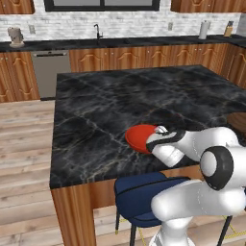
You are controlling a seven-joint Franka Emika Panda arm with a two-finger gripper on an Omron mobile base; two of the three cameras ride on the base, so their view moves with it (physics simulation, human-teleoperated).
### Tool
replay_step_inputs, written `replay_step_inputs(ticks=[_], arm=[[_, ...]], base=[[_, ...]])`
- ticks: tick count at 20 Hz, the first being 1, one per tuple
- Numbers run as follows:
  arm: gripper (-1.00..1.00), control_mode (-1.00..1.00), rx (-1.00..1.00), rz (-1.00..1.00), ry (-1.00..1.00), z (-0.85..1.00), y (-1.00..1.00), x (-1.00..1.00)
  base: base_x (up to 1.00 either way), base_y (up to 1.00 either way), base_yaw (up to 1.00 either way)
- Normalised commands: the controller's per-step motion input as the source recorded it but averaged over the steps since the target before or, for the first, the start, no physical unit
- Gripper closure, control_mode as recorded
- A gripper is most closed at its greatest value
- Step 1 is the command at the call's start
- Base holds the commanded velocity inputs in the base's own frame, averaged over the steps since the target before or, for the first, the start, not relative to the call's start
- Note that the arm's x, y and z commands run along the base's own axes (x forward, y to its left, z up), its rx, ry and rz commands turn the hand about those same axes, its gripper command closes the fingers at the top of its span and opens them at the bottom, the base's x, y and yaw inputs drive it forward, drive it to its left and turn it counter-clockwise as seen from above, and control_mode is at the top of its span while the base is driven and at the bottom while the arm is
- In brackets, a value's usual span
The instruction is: Pick up the bowls from the cabinet and place each bowl in front of a stool on the dining counter.
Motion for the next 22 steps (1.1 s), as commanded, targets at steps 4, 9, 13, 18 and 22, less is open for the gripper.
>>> replay_step_inputs(ticks=[4,9,13,18,22], arm=[[-1.0,-1.0,-0.14,0.0,-0.3,1.0,-0.04,0.0],[-1.0,-1.0,-0.18,0.0,-0.05,1.0,-0.1,-0.24],[-1.0,-1.0,-0.25,0.0,0.1,1.0,-0.27,-0.37],[-1.0,-1.0,-0.23,0.0,0.14,1.0,-0.41,-0.32],[-1.0,-1.0,-0.2,0.0,0.18,1.0,-0.19,-0.69]], base=[[0.0,0.0,0.0],[0.0,0.0,0.0],[0.0,0.0,0.0],[0.0,0.0,0.0],[0.0,0.0,0.0]])
